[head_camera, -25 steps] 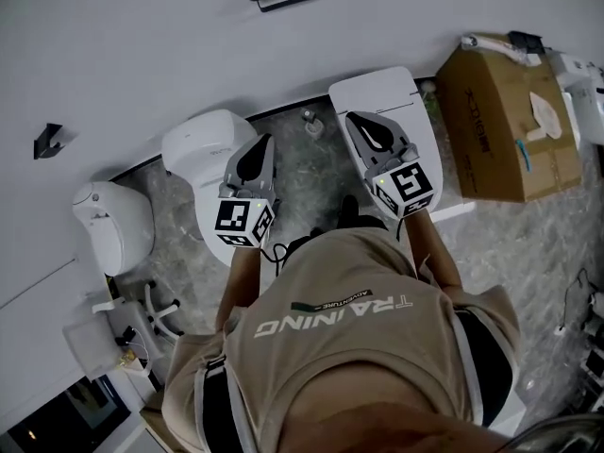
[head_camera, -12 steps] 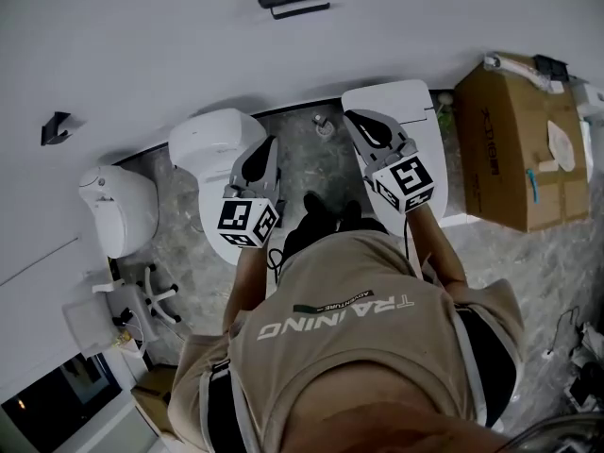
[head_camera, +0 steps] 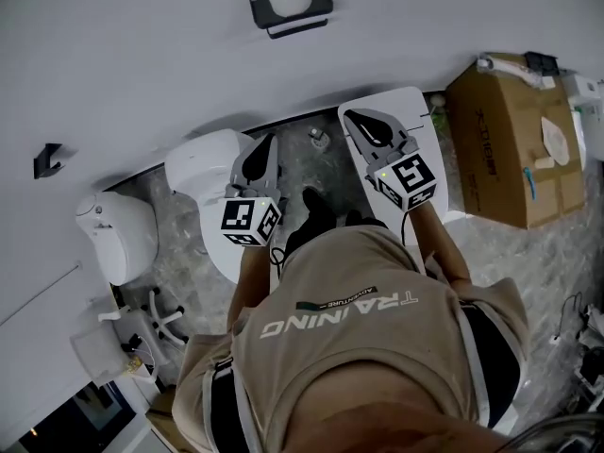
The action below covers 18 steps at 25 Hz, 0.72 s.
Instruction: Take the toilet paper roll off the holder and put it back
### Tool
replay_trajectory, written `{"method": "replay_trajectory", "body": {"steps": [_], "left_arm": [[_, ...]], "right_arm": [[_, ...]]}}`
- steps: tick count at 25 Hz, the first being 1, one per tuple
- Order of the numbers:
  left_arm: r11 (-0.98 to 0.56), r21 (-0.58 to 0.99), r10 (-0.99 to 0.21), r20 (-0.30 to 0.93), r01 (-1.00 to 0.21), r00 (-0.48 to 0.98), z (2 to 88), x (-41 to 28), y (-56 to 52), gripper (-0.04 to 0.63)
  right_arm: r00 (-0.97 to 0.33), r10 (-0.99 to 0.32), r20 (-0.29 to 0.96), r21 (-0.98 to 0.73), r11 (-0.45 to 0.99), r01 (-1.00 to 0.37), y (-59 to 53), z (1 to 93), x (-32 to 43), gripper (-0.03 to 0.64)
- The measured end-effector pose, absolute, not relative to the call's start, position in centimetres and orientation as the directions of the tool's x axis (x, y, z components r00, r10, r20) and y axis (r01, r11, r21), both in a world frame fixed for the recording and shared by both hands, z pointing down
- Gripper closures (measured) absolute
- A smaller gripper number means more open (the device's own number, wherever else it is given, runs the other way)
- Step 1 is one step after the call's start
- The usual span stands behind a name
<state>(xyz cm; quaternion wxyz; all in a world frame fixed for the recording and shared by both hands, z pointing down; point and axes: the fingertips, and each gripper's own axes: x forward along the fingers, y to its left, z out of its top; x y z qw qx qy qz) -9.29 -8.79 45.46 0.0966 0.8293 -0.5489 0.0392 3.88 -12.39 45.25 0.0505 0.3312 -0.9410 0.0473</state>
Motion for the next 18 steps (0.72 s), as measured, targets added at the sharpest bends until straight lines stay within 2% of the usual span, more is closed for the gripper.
{"method": "replay_trajectory", "body": {"steps": [11, 18], "left_arm": [[-0.471, 0.089, -0.869, 0.127, -0.878, 0.479, 44.2, -14.9, -15.7, 0.591], [-0.502, 0.123, -0.853, 0.088, -0.856, 0.514, 44.5, -17.4, -19.3, 0.591]], "right_arm": [[-0.727, -0.676, 0.117, -0.025, 0.73, -0.683, -17.7, 43.1, -1.5, 0.601], [-0.676, -0.732, 0.08, -0.1, 0.669, -0.736, -20.4, 43.5, -2.4, 0.601]]}}
